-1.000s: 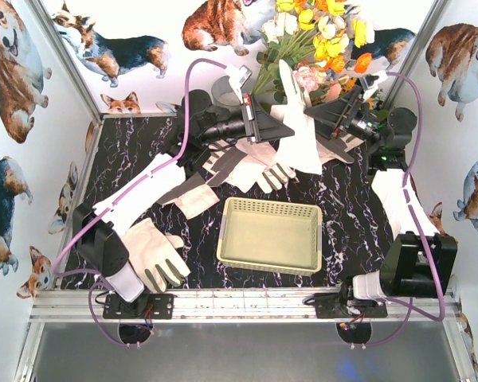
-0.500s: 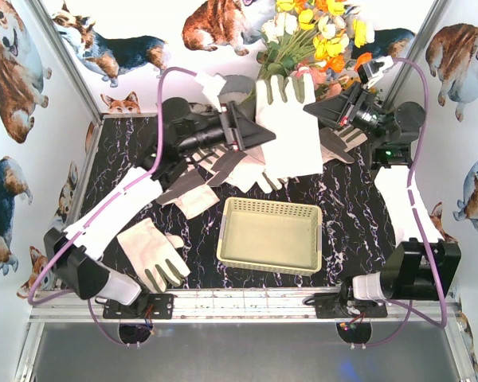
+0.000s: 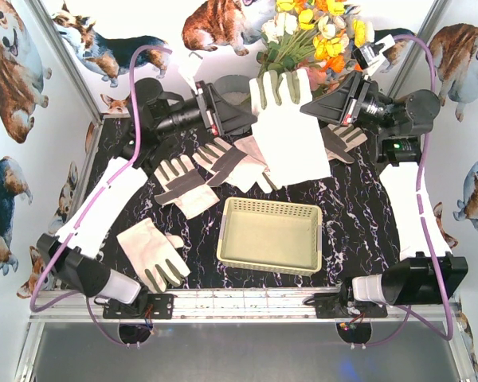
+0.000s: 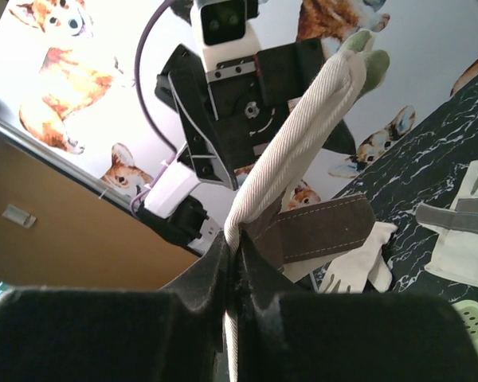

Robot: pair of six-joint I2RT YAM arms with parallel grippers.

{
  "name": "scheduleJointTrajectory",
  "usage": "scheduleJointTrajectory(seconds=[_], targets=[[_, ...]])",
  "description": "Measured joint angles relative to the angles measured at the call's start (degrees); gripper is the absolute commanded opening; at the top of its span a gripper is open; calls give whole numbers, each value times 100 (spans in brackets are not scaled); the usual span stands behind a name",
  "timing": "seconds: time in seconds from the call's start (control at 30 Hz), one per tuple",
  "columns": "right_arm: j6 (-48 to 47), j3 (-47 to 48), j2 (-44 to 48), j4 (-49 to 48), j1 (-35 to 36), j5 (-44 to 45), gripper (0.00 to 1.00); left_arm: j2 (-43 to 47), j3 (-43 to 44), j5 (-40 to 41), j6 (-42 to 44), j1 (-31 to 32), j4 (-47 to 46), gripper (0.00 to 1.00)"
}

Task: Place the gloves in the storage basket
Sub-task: Pair the glove with the glove.

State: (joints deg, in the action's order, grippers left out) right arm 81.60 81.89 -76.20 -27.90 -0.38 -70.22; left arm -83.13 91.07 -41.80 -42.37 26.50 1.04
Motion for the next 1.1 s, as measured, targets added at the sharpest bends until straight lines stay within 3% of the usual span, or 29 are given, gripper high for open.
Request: scheduleJointTrajectory(seconds=[0.33, 0.47, 0.57, 0.8, 1.1], targets=[[302, 173, -4, -11, 181, -313, 0, -669, 243, -890, -946, 105, -1504, 100], [411, 197, -20, -66, 227, -361, 0, -881, 389, -1029, -1410, 208, -2157, 84], [358, 197, -20, -35, 236, -341, 0, -933, 404, -1198, -1646, 308, -2450, 77], [-492, 197, -20, 798, 238, -46, 0, -713, -66, -1497, -1781, 352, -2509, 73], [-1224, 195, -20, 1589, 240, 68, 0, -337, -505, -1591, -1453, 308, -1823, 52]])
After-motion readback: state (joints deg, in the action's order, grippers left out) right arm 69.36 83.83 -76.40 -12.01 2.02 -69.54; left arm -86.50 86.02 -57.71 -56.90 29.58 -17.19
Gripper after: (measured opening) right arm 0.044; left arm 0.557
